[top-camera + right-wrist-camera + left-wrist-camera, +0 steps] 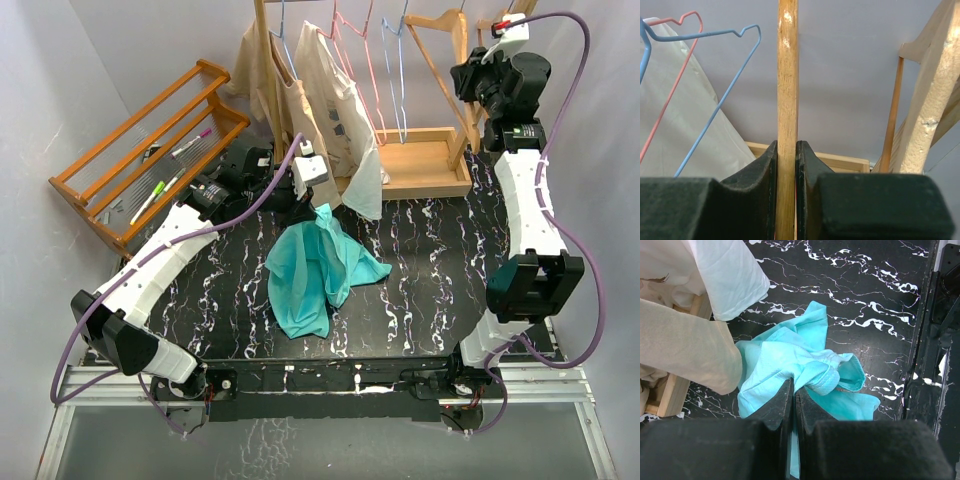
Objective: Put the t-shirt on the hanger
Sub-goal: Pick up the hanger from the clothesline.
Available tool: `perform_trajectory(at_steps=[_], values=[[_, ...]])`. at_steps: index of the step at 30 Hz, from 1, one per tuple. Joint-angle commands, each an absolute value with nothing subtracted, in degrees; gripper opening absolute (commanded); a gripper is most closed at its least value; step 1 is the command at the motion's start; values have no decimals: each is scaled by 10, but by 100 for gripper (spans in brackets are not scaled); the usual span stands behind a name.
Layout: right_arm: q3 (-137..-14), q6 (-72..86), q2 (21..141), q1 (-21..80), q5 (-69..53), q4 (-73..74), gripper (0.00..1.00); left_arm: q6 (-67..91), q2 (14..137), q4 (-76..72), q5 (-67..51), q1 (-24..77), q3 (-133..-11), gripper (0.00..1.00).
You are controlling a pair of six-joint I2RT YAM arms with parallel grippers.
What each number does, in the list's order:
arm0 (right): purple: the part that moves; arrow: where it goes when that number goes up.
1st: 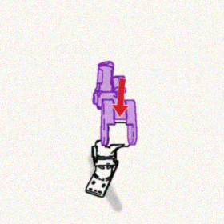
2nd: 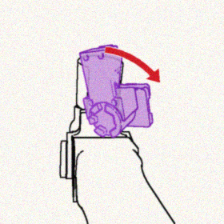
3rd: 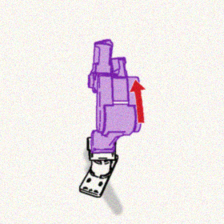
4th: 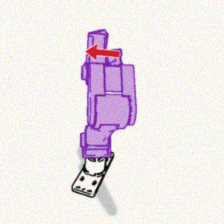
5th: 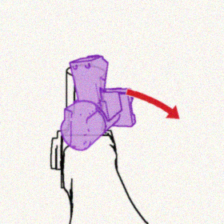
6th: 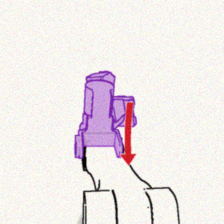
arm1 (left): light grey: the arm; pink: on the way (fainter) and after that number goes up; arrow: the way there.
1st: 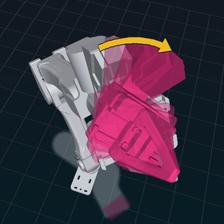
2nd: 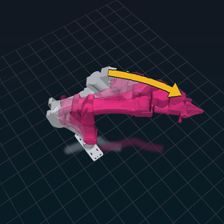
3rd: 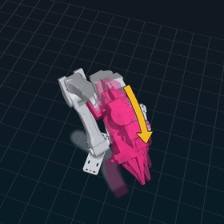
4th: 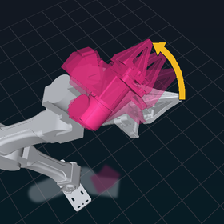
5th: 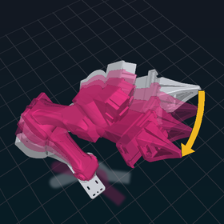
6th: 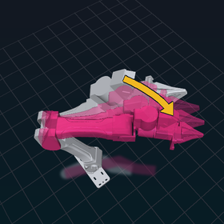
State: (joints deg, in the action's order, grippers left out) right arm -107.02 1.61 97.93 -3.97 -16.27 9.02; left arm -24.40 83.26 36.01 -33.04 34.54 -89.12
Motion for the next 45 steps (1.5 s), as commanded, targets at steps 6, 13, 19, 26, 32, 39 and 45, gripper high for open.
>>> perform_trajectory(at_steps=[6,13,19,26,32,39,45], values=[[-1118,24,919,-40,-178,55,8,-232,828,343,-345,343,-888,0],[-1142,29,920,-40,-185,62,8,-229,821,344,-342,343,-885,0],[-1109,26,888,-40,-186,72,8,-228,819,344,-340,343,-882,0],[-1003,14,799,-40,-192,100,8,-214,815,333,-329,343,-880,0],[-895,3,707,-40,-194,130,8,-208,814,337,-321,343,-889,0],[-802,-1,595,-41,-175,188,8,-193,806,341,-307,343,-891,0],[-775,-1,515,-40,-146,311,8,-184,801,340,-266,342,-885,0]])
